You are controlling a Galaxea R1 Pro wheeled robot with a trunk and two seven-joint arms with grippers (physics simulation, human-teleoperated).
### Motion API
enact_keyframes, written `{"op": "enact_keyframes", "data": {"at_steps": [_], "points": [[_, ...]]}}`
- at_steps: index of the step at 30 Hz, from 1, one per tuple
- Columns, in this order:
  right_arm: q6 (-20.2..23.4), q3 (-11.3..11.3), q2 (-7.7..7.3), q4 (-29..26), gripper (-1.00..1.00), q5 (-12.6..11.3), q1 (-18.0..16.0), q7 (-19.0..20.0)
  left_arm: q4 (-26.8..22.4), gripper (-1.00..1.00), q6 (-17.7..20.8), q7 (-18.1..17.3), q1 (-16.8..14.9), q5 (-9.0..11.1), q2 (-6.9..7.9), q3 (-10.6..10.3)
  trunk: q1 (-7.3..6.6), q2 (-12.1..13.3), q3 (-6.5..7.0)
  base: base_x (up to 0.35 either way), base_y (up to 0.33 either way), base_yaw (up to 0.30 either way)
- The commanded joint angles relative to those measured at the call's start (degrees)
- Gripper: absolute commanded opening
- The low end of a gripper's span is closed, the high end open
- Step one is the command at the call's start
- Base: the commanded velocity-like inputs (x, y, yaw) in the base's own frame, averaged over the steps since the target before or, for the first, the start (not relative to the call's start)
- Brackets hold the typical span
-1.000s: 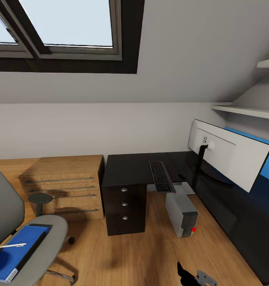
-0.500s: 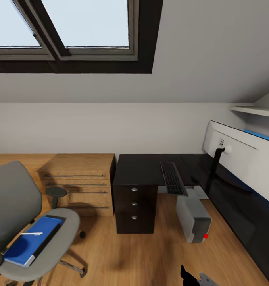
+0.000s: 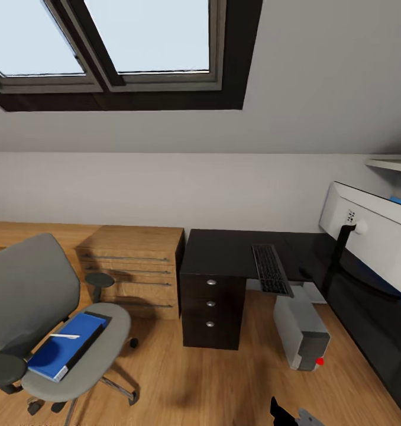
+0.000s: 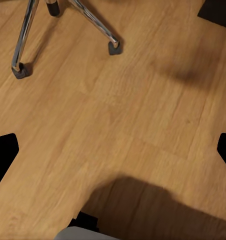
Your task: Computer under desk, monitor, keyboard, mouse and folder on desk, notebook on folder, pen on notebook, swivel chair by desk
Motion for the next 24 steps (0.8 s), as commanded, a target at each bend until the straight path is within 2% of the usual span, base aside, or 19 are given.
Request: {"op": "enact_keyframes", "data": {"at_steps": [1, 11, 24], "points": [[-0.24, -0.33, -0.02, 0.10, 1.00, -0.26, -0.05, 0.46, 0.02, 1.00, -0.14, 0.16, -0.04, -0.34, -0.04, 0.28, 0.00, -0.05, -0.07, -0.070, -0.007, 0.033], [-0.38, -0.33, -0.10, 0.02, 1.00, -0.19, -0.05, 0.52, 0.02, 1.00, -0.14, 0.19, -0.04, -0.34, -0.04, 0.33, 0.00, -0.05, -0.07, -0.231, -0.005, 0.008], [-0.38, -0.33, -0.10, 0.04, 1.00, -0.18, -0.05, 0.53, 0.02, 1.00, -0.14, 0.18, -0.04, -0.35, -0.04, 0.33, 0.00, -0.05, -0.07, -0.031, -0.090, 0.000]]}}
